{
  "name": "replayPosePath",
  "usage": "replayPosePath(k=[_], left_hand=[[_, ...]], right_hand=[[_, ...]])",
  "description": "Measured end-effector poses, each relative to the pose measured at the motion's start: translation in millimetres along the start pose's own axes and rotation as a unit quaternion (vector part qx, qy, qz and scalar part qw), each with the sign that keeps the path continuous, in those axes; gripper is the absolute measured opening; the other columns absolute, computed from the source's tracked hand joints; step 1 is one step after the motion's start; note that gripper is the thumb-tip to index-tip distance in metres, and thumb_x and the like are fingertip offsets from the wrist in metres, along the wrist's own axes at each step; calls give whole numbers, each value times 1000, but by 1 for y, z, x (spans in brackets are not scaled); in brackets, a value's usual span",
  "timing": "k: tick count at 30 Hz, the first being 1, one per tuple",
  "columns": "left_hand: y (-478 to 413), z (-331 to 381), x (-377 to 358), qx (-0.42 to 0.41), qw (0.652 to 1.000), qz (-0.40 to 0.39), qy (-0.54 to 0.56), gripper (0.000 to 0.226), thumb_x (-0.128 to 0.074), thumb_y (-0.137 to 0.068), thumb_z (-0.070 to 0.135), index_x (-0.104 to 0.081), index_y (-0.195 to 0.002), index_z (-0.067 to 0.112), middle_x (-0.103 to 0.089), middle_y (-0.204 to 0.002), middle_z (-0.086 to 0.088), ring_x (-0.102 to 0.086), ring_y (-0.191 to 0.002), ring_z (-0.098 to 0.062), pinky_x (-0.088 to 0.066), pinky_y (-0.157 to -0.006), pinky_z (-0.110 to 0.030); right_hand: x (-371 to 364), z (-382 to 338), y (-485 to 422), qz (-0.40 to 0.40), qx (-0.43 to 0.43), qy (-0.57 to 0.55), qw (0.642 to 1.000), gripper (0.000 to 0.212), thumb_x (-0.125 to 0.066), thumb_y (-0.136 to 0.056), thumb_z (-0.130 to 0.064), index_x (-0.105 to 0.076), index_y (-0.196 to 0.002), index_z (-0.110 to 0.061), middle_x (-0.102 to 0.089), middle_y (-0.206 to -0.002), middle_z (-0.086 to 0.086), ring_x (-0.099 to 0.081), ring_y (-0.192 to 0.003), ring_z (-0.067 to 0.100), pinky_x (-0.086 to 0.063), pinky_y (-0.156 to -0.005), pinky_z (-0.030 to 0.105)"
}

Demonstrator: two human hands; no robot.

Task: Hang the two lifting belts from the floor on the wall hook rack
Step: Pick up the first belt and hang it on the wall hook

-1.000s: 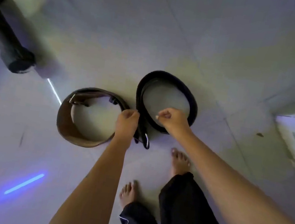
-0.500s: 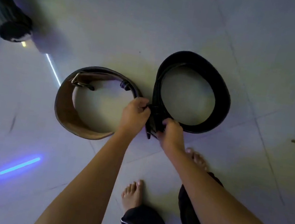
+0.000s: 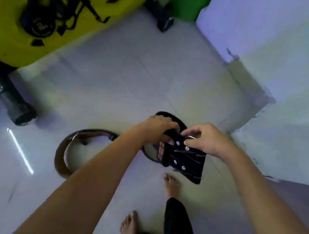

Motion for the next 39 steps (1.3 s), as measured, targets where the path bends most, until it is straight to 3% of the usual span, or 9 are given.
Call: replayPosePath(k=[6,10,12,16,21,28,31,35,39], left_hand=[[54,162,95,-43,988,8,147,34,-64,-86,18,-56,-116,5,-62,-104,-16,-54,-90,-22,-37,-74,-24],[81,257,132,-70,975,24,211,16,-60,-88,16,-51,-100,18,-59,-82,-9,-54,-71,-23,-54,-65,-40],[89,301,150,-92,968,50,230,15,-60,-88,15,-50,-98,21,-56,-74,-5,-54,-67,-24,-55,-65,-47],[107,392,185,-144,949,82,267,11,-59,-90,13,-52,-96,19,-55,-68,0,-54,-55,-11,-50,-54,-28],[131,507,213,-210,914,88,336,4,-57,-91,19,-56,-91,23,-54,-78,-5,-58,-70,-23,-49,-59,-30],[170,646,241,-312,870,113,365,4,-56,-92,25,-59,-94,27,-57,-84,-5,-62,-82,-24,-53,-70,-38],[188,691,261,-353,841,136,386,5,-56,-92,25,-60,-95,26,-59,-84,-7,-65,-83,-26,-53,-71,-34],[216,739,290,-402,803,147,415,11,-57,-91,23,-60,-100,17,-65,-86,-10,-69,-82,-29,-54,-66,-35],[239,766,324,-442,752,168,459,17,-61,-88,26,-62,-103,17,-70,-100,-11,-69,-96,-25,-55,-86,-36]], right_hand=[[139,-27,185,160,8,-211,964,31,-73,-75,-11,-67,-105,-11,-68,-93,9,-63,-85,20,-50,-75,23],[212,-25,303,280,22,-283,917,24,-74,-75,-14,-65,-97,-16,-67,-85,4,-64,-75,17,-50,-63,18],[240,-18,354,328,30,-297,896,22,-75,-74,-17,-65,-94,-16,-67,-85,6,-64,-77,19,-50,-67,22],[279,10,444,425,68,-395,812,23,-75,-74,-23,-62,-93,-26,-67,-97,5,-63,-90,22,-50,-81,39],[288,27,512,433,132,-521,724,43,-69,-81,-24,-49,-118,-19,-68,-100,2,-65,-93,17,-51,-77,36],[340,30,609,507,202,-457,702,45,-57,-85,-43,-54,-120,-15,-69,-111,4,-67,-100,18,-55,-85,36],[364,26,643,536,230,-413,700,35,-63,-80,-43,-58,-109,-24,-69,-106,3,-66,-94,17,-54,-80,34],[395,14,684,583,280,-421,636,8,-65,-82,-29,-63,-90,-28,-71,-88,-5,-66,-82,14,-52,-71,29],[432,-20,729,612,309,-400,608,9,-68,-79,-32,-62,-84,-26,-67,-83,-2,-61,-78,20,-49,-63,31]])
Point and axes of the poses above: each hand's wrist, its own y-axis away from the middle knuckle, its own x-axis out of the back of the hand, z = x × y, the point moved 10 cm from there along -y, towards the middle knuckle
